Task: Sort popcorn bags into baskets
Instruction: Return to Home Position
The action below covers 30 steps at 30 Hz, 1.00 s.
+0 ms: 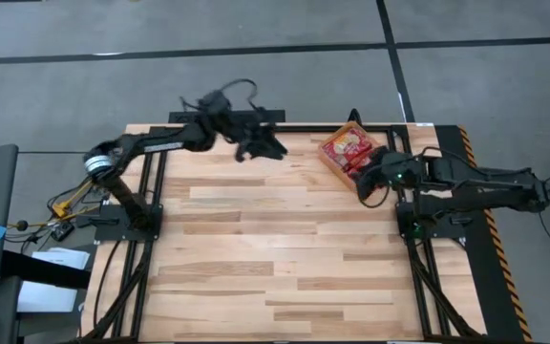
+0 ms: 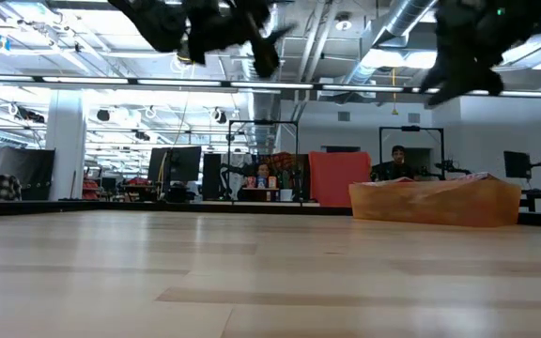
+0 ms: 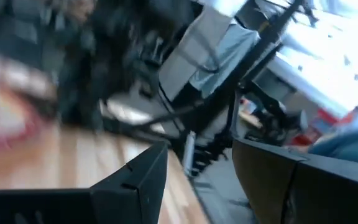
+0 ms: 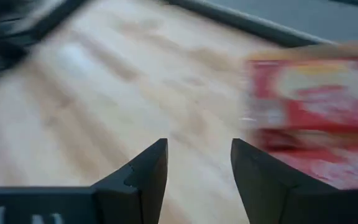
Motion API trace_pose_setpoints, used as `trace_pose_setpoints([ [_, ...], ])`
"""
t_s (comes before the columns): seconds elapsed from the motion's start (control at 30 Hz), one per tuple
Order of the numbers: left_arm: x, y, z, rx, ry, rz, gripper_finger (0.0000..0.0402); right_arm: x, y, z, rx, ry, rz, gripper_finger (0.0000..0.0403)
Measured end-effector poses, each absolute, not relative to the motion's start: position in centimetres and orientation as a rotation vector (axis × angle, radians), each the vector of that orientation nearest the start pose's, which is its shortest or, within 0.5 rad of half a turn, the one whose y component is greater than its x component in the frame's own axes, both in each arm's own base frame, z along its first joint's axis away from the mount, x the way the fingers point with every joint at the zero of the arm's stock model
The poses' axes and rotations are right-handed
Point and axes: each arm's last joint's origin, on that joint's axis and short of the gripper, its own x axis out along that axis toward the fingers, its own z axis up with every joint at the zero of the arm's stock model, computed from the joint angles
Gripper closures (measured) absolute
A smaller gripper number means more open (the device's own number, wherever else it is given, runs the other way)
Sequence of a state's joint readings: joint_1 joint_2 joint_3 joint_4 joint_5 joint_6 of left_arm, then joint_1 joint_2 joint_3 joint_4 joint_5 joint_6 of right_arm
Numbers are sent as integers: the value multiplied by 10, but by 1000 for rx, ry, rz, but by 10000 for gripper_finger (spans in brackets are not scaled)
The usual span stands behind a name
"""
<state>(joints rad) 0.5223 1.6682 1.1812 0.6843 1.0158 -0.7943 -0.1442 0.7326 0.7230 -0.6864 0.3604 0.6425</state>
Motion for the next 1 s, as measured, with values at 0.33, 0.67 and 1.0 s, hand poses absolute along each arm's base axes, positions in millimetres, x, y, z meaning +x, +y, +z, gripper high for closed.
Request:
trace_pose_setpoints([
  [0.33, 239, 112, 314, -337, -101, -197, 233, 147, -25, 288, 356, -64, -296, 210],
  [0.67, 161, 64, 277, -345, -275, -223, 233, 87, -23, 272, 427, -235, -307, 203],
  [1.0, 136, 49, 258, -367, -295, -247, 233, 61, -13, 268, 522, -217, -249, 215],
])
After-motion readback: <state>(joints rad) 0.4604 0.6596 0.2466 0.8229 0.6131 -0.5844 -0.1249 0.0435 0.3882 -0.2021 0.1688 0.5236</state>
